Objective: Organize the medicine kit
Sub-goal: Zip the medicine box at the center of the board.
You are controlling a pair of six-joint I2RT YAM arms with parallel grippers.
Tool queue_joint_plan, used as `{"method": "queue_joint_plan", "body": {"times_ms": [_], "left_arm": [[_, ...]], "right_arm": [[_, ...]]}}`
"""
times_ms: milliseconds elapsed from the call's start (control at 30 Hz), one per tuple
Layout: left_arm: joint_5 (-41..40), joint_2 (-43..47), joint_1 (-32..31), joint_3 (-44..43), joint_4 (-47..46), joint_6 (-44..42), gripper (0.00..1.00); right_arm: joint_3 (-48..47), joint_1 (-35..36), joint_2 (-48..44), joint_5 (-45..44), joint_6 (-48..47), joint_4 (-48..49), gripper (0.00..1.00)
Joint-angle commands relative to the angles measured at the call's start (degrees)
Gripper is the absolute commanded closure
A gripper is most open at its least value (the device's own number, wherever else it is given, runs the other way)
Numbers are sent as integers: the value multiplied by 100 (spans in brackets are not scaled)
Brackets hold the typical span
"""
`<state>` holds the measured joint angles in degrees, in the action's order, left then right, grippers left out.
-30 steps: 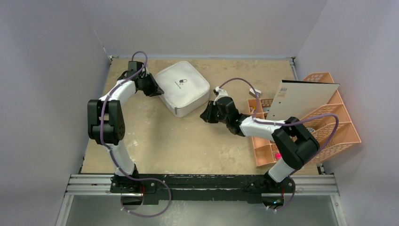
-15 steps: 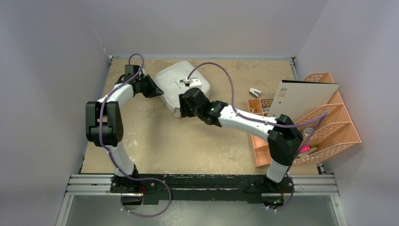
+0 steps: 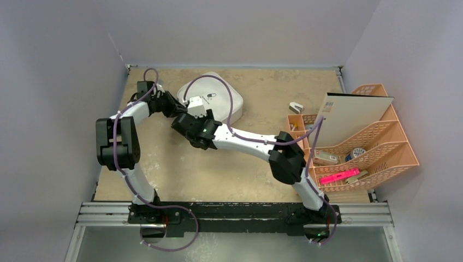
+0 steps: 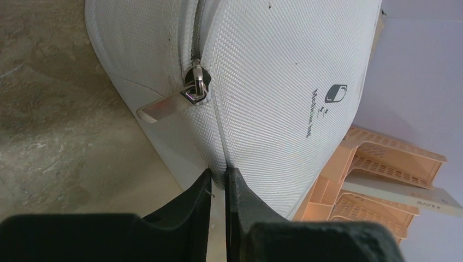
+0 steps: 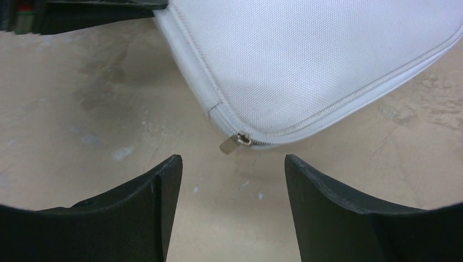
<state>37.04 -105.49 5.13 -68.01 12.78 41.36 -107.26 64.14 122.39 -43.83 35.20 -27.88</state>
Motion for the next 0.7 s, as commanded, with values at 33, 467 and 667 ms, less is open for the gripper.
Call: {"method": "queue_joint_plan", "body": {"times_ms": [33,467,667], "left_arm": [[238,118,162,154,130,-23,88],[348,85,204,183,39,-32,87],[324,114,241,166,71,-68,87]], "right_arm": [[-913,-9,545,-1040,94,-980,30],[-1135,-7,908,-1132,58,-1175,38],[-1007,-8,844,-1244,18,-1194,56]]}}
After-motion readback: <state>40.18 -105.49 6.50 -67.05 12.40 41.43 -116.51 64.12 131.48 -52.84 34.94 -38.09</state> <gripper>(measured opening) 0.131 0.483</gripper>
